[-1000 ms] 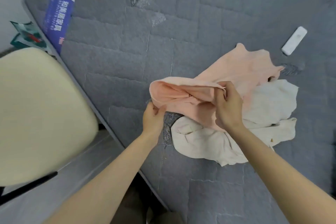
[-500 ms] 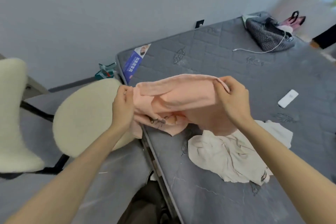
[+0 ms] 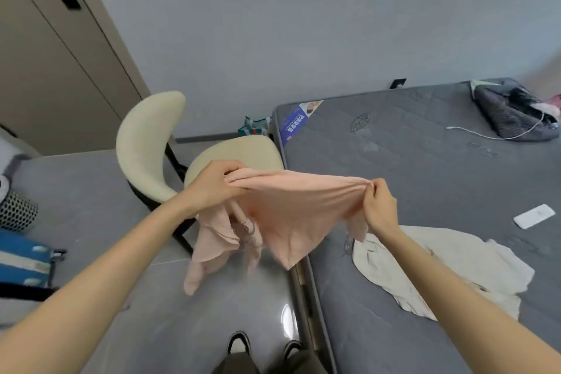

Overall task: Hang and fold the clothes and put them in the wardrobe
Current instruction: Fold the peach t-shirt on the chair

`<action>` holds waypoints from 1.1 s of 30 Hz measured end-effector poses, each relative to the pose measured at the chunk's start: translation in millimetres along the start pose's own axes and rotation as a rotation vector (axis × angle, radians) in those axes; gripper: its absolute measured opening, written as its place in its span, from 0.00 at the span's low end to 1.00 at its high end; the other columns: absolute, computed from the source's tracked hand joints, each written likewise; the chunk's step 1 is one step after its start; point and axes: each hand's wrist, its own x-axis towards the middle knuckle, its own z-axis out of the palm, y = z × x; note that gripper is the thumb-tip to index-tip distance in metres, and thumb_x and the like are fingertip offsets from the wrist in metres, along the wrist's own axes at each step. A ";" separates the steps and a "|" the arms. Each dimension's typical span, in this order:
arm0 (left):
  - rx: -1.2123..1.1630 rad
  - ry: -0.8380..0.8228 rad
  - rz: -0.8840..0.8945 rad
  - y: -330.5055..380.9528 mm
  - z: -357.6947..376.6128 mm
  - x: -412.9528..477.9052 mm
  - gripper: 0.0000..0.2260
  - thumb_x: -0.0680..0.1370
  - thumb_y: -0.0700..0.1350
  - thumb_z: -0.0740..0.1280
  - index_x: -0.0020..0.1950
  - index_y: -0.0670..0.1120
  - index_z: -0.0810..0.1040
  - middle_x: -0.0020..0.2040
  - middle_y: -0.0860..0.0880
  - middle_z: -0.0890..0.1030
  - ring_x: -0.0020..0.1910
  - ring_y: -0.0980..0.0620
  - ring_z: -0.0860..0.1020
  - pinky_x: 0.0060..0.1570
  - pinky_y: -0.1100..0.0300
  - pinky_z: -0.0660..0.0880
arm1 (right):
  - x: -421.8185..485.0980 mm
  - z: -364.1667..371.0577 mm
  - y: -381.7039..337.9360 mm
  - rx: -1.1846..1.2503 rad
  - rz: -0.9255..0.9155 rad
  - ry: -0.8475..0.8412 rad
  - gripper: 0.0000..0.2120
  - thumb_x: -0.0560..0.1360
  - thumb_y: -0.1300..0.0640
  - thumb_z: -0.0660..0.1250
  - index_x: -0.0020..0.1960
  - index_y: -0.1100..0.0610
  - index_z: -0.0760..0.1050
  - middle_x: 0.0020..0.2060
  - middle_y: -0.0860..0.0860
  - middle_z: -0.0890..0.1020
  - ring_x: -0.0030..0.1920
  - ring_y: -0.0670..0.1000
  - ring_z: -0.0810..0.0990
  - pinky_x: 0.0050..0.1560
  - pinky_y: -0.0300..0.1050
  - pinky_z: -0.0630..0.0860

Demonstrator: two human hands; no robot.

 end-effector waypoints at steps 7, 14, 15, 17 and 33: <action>-0.045 -0.073 0.072 -2.8 -36.2 -29.5 0.11 0.75 0.35 0.69 0.56 0.44 0.81 0.50 0.54 0.81 0.47 0.69 0.76 0.48 0.76 0.69 | -46.3 44.2 -28.7 -0.115 -0.243 -0.266 0.08 0.76 0.65 0.58 0.45 0.58 0.74 0.46 0.55 0.80 0.49 0.57 0.76 0.48 0.48 0.69; 0.213 -0.045 -0.133 -65.5 -55.7 -45.8 0.31 0.70 0.23 0.52 0.68 0.45 0.71 0.54 0.44 0.68 0.57 0.47 0.68 0.51 0.66 0.63 | -53.9 41.6 -80.0 -0.632 -0.379 -0.476 0.15 0.72 0.46 0.69 0.32 0.49 0.67 0.29 0.46 0.73 0.40 0.58 0.73 0.41 0.45 0.64; 0.236 -0.085 -0.172 -74.4 -55.2 -46.9 0.31 0.71 0.24 0.52 0.69 0.45 0.69 0.55 0.43 0.66 0.59 0.45 0.67 0.55 0.65 0.63 | -53.4 38.9 -82.7 -0.561 -0.370 -0.397 0.15 0.73 0.51 0.67 0.31 0.50 0.65 0.28 0.48 0.72 0.39 0.59 0.74 0.36 0.46 0.63; 0.317 -0.208 -0.205 -88.7 -53.6 -48.1 0.31 0.72 0.25 0.54 0.72 0.46 0.64 0.60 0.42 0.66 0.63 0.43 0.66 0.60 0.61 0.61 | -52.4 35.0 -85.7 -0.443 -0.296 -0.226 0.08 0.73 0.59 0.61 0.37 0.52 0.71 0.34 0.53 0.77 0.42 0.61 0.76 0.34 0.46 0.64; 0.103 -0.089 -0.190 -58.2 -63.7 -15.2 0.09 0.79 0.41 0.60 0.48 0.45 0.80 0.40 0.52 0.78 0.39 0.57 0.76 0.34 0.65 0.69 | -53.8 32.2 -81.1 -0.373 -0.042 -0.182 0.19 0.74 0.59 0.64 0.64 0.54 0.68 0.66 0.62 0.65 0.65 0.60 0.62 0.60 0.50 0.65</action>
